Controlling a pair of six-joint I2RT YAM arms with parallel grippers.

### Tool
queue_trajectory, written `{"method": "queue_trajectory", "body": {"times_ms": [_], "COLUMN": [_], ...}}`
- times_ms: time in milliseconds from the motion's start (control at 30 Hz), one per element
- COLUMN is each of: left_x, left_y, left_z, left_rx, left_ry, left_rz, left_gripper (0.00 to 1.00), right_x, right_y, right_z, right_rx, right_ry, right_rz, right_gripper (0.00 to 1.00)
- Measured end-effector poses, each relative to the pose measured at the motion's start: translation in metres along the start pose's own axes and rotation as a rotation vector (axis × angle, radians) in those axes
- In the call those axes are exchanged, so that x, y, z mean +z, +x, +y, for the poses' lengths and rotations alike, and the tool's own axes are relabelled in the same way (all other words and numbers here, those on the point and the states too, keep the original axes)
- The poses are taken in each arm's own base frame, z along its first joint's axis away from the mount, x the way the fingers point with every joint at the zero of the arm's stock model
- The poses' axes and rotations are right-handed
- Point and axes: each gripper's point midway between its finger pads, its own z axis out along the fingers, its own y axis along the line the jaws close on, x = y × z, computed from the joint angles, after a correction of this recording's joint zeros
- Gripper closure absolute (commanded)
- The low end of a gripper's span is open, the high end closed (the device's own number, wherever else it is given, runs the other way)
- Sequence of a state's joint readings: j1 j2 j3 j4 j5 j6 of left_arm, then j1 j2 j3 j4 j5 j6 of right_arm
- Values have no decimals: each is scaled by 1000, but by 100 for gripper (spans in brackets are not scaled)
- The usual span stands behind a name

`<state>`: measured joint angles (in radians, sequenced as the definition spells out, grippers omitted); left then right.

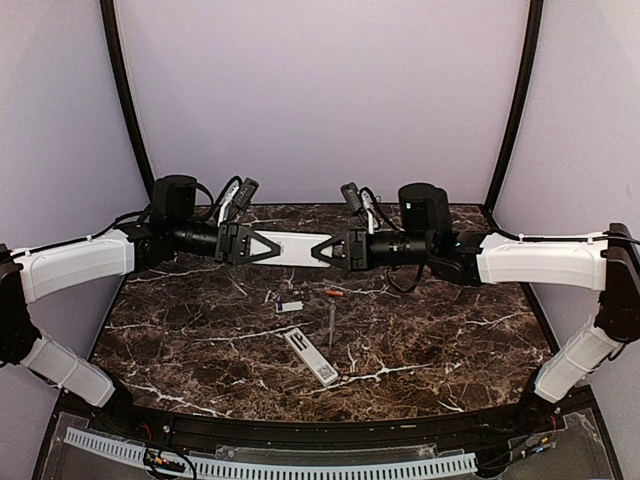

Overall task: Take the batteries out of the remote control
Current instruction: Remove the battery cover from the remote control.

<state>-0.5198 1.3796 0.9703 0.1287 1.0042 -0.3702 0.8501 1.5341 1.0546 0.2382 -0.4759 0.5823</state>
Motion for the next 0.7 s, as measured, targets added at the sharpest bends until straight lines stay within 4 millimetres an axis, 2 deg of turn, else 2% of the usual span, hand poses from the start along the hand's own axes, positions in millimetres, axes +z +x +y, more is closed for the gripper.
{"method": "queue_trajectory", "body": {"times_ms": [200,433,500,600,700], "left_x": [-2,-4,-4,-4,-3], "left_y": [0,0,0,-1,-1], "left_z": [-1,-2,-3,-3,-4], "left_rx": [-2,0,0,1,2], "left_ry": [12,25,27,31,27], "left_rz": [3,4,5,5,5], "left_gripper": [100,100,100,100,100], "right_x": [0,0,0,0,0], "right_y": [1,1,1,0,0], "right_z": [8,11,12,12,7], "right_rx": [-10,-15,-15,-16,-13], "right_ry": [-43,-60,-62,-64,-37], "right_rz": [11,12,14,12,5], "right_gripper": [82,83,79,66,62]}}
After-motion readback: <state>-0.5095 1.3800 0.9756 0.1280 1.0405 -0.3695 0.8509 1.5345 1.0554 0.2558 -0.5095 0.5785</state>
